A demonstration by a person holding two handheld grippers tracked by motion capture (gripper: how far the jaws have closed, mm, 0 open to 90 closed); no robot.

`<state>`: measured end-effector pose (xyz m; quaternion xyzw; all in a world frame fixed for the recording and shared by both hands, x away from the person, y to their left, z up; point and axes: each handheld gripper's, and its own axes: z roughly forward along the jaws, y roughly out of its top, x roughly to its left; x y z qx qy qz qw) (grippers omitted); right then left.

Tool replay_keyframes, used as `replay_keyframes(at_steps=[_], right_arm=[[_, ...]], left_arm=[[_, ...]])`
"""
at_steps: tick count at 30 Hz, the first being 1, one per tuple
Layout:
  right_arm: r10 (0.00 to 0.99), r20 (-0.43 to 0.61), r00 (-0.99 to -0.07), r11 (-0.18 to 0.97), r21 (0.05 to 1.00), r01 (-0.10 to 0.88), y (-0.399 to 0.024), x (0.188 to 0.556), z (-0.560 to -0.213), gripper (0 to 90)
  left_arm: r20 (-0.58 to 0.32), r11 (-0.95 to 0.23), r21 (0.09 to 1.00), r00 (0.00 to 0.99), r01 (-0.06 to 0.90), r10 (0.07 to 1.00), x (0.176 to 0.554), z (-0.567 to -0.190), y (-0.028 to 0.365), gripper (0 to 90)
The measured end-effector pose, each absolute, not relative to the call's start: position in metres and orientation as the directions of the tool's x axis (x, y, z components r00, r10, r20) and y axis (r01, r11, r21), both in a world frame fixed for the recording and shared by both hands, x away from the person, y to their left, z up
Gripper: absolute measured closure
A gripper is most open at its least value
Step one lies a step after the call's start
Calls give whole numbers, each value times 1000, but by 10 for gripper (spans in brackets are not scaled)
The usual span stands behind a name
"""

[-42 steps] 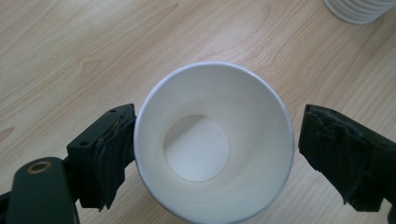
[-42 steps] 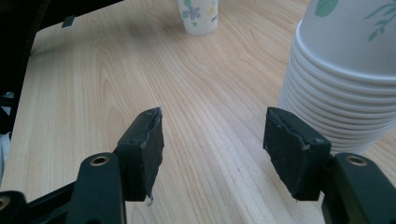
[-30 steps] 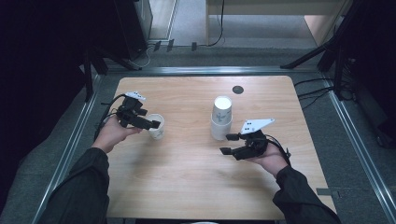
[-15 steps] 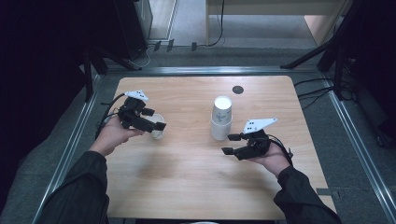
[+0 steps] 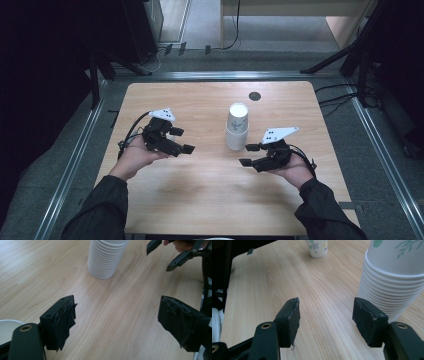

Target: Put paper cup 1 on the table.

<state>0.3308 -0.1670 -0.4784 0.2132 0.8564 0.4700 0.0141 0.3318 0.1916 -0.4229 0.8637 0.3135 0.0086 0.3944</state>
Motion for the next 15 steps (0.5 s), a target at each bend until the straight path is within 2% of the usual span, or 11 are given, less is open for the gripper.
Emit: replay_keyframes(at_steps=[4, 15], right_arm=[[377, 207, -903, 459, 805, 376, -169, 333, -478, 385], [391, 188, -901, 467, 803, 370, -169, 334, -471, 388]], left_arm=[[-241, -488, 694, 809, 530, 536, 327, -430, 188, 149], [-253, -484, 711, 827, 510, 501, 317, -437, 179, 150]])
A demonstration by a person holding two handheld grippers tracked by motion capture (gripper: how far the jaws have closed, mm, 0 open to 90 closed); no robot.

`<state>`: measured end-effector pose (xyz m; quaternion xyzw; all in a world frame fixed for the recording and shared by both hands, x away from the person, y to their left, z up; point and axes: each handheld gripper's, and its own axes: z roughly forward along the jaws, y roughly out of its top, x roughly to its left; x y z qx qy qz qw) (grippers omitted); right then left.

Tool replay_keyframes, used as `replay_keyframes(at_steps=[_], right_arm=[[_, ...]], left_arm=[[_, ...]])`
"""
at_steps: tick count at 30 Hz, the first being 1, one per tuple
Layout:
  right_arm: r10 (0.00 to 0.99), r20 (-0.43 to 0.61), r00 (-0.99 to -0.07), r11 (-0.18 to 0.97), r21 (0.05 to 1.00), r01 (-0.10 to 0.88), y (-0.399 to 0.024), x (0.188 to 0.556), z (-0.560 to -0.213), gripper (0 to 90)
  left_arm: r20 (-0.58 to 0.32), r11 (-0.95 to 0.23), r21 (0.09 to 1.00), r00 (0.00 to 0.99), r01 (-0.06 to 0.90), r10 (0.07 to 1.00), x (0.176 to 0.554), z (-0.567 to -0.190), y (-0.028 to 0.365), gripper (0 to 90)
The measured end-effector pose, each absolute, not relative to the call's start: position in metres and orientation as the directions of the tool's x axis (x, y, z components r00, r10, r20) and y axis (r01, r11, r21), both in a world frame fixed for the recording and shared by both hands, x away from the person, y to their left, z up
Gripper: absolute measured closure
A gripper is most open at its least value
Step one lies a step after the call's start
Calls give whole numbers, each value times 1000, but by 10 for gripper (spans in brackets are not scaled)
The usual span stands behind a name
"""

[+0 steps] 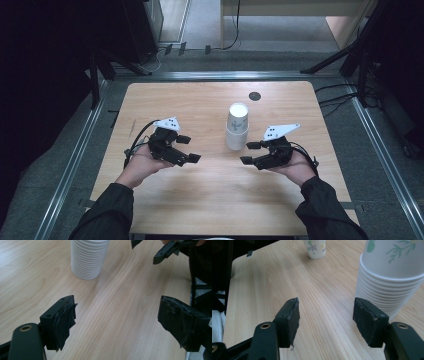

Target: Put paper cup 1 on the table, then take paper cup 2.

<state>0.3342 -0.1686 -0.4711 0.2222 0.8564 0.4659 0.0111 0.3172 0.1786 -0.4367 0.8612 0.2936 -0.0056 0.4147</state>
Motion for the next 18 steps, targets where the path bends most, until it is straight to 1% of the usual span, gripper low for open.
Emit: replay_keyframes(at_steps=[2, 6, 9, 11, 13, 16, 18], right_arm=[[392, 208, -896, 463, 797, 387, -170, 336, -471, 389], [400, 204, -893, 464, 796, 389, -175, 338, -470, 397], [402, 194, -895, 470, 795, 384, -178, 341, -466, 398], [409, 197, -891, 468, 793, 390, -179, 344, -463, 398], [413, 208, -887, 473, 783, 404, -180, 348, -458, 398], [405, 163, -900, 506, 779, 369, -182, 353, -452, 399], [392, 150, -908, 514, 782, 351, -184, 358, -446, 398]], left_arm=[[-261, -479, 712, 827, 513, 498, 315, -439, 177, 150], [-247, -497, 712, 840, 495, 483, 309, -443, 172, 150], [-267, -485, 716, 839, 502, 475, 308, -446, 171, 150], [-260, -492, 713, 840, 500, 476, 307, -446, 170, 150], [-284, -472, 721, 838, 507, 466, 307, -447, 170, 150], [-288, -468, 722, 837, 509, 466, 306, -449, 171, 150], [-290, -467, 722, 836, 510, 465, 306, -449, 171, 150]])
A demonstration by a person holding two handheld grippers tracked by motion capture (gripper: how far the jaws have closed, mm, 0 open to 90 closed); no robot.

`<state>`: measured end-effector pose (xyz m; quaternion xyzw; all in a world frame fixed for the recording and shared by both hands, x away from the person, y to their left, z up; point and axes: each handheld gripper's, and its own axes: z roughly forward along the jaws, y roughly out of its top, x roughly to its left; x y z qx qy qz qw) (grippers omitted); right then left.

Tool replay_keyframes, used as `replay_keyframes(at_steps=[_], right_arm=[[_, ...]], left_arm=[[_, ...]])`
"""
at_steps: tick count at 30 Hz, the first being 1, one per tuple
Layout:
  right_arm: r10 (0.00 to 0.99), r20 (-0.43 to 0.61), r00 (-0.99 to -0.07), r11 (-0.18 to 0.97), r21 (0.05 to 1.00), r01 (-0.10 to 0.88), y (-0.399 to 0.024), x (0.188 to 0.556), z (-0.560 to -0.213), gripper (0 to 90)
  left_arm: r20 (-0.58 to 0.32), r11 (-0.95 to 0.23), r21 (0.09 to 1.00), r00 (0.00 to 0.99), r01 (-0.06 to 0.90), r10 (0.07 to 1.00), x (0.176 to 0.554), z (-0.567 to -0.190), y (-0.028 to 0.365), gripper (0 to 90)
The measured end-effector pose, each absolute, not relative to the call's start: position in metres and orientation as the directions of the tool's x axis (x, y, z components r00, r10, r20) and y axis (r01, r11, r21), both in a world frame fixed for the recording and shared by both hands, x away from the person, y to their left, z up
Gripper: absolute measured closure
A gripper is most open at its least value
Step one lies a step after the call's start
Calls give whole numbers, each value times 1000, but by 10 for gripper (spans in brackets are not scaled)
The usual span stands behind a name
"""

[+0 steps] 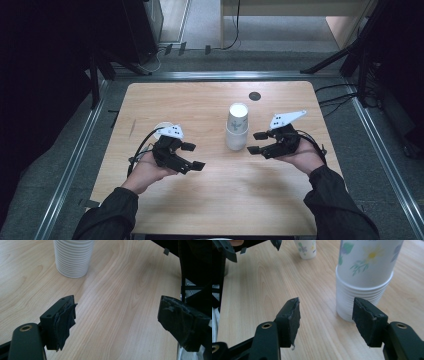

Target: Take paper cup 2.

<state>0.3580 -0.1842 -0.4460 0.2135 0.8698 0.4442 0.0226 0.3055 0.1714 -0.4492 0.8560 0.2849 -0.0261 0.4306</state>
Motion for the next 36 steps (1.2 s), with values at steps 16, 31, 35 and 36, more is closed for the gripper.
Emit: replay_keyframes(at_steps=[16, 31, 35, 36], right_arm=[[338, 83, -938, 628, 722, 290, -180, 406, -400, 359], [286, 86, -954, 693, 669, 268, -151, 438, -393, 265], [276, 84, -958, 701, 664, 260, -142, 441, -392, 265], [271, 82, -959, 706, 660, 256, -139, 441, -393, 265]], left_arm=[[-311, -461, 725, 841, 511, 443, 305, -453, 171, 154], [-316, -480, 722, 855, 498, 412, 302, -455, 168, 154], [-317, -480, 722, 855, 499, 411, 303, -455, 169, 154], [-318, -479, 722, 854, 499, 412, 303, -455, 169, 154]])
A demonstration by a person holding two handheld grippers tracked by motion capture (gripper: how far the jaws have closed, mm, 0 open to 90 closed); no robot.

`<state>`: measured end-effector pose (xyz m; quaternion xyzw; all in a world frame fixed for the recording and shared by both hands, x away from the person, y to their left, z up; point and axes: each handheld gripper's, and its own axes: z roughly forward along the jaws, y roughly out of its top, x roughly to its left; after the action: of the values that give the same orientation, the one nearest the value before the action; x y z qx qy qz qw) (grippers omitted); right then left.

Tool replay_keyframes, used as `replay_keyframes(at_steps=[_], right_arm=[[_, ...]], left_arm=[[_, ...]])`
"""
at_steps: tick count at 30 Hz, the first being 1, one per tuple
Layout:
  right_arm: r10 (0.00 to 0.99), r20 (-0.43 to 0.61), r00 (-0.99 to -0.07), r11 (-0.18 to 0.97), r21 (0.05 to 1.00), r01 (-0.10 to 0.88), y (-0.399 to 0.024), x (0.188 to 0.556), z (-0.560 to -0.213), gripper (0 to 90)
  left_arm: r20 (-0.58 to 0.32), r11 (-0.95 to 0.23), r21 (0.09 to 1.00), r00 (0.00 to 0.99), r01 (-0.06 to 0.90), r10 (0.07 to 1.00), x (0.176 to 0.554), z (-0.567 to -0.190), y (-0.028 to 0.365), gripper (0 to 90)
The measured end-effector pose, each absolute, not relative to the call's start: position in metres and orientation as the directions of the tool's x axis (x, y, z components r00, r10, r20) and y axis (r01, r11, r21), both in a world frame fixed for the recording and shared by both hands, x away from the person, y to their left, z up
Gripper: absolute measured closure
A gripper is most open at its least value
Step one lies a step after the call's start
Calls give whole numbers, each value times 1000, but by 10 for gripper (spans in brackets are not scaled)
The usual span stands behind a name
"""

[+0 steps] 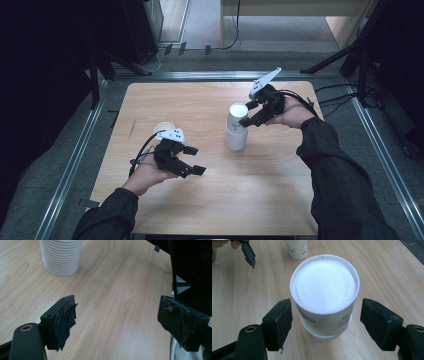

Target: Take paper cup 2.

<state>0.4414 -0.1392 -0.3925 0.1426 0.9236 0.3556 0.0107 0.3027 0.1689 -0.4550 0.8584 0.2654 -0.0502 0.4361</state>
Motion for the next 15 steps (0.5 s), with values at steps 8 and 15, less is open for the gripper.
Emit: replay_keyframes(at_steps=[8, 15], right_arm=[[252, 72, -965, 732, 638, 239, -124, 446, -393, 266], [250, 65, -966, 758, 607, 237, -112, 449, -388, 293]], left_arm=[[-317, -480, 723, 856, 497, 409, 302, -455, 169, 154], [-316, -484, 721, 857, 496, 408, 302, -455, 168, 154]])
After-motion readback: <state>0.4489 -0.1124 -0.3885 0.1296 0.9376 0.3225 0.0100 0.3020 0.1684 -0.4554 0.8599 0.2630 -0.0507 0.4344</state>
